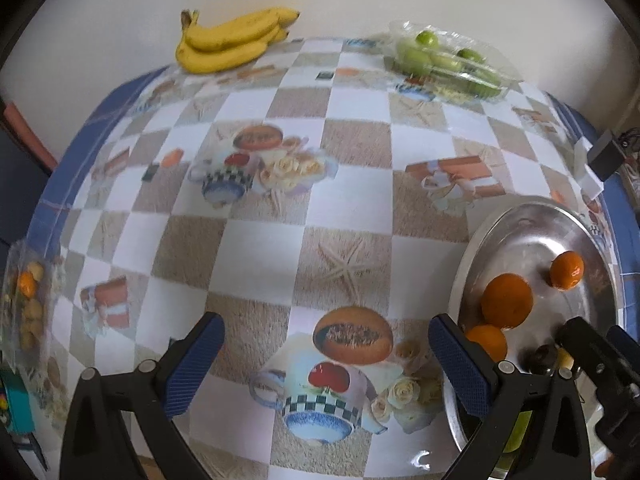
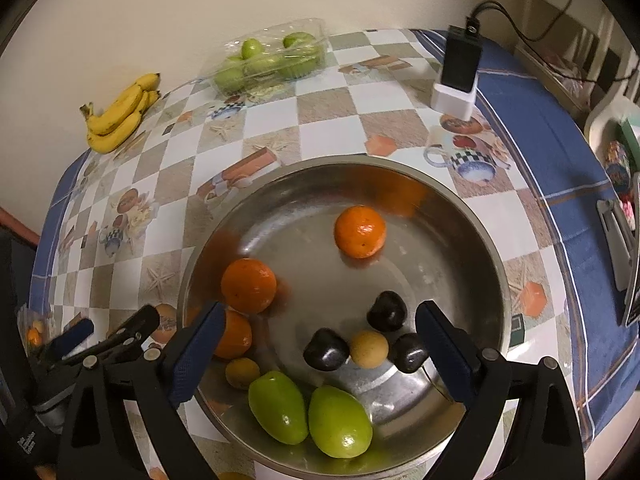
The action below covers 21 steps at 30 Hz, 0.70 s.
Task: Organize fruits
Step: 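Withdraw both open tools up and away from the bowl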
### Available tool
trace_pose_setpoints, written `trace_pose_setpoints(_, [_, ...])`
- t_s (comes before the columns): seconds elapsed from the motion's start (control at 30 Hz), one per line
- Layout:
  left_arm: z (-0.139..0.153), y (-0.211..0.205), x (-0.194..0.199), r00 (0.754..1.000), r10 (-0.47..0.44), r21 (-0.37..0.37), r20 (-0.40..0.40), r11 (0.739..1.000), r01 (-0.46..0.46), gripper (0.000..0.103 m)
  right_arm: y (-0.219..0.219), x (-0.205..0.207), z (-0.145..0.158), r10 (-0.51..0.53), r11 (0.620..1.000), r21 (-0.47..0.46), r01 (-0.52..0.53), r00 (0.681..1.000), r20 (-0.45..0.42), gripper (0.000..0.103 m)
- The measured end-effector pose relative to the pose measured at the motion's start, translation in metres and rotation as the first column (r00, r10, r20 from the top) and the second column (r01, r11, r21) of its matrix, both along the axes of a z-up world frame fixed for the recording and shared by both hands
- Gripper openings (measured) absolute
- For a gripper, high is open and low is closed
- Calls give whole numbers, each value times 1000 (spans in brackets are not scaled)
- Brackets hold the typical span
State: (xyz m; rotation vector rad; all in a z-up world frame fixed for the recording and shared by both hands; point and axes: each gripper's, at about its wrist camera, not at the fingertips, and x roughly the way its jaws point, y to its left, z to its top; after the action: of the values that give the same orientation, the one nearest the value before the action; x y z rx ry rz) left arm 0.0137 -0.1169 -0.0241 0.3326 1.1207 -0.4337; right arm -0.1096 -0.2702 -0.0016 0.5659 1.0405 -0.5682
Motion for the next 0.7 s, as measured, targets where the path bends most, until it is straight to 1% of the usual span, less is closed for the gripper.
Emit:
trace_pose_setpoints(0.1, [3, -1, 1, 1000, -18, -4, 23, 1000, 19, 103, 3, 2, 1, 7, 1000, -9, -7, 1000, 13, 96])
trace_pose_setpoints(0.2, [2, -1, 3, 998, -33, 32, 62, 999, 31, 103, 5, 1, -2, 1, 1000, -13, -1, 1000, 11, 96])
trace_pose_setpoints(0.3, [2, 2, 5, 995, -13, 76, 94, 997, 6, 103, 8, 1, -5, 0, 1000, -23, 0, 1000, 1, 96])
trace_pose_setpoints(0.43, [0, 8, 4, 991, 7, 103, 131, 994, -21, 103, 14, 1, -3, 3, 999, -47, -3, 1000, 6, 96])
trace_pose_setpoints(0.53, [-4, 10, 2, 987, 27, 167, 159, 985, -54, 103, 22, 2, -1, 20, 997, -72, -19, 1000, 11, 96])
trace_pose_setpoints(0.7, [-7, 18, 1, 990, 45, 190, 137, 979, -71, 103, 32, 0, -3, 33, 996, -81, -32, 999, 7, 96])
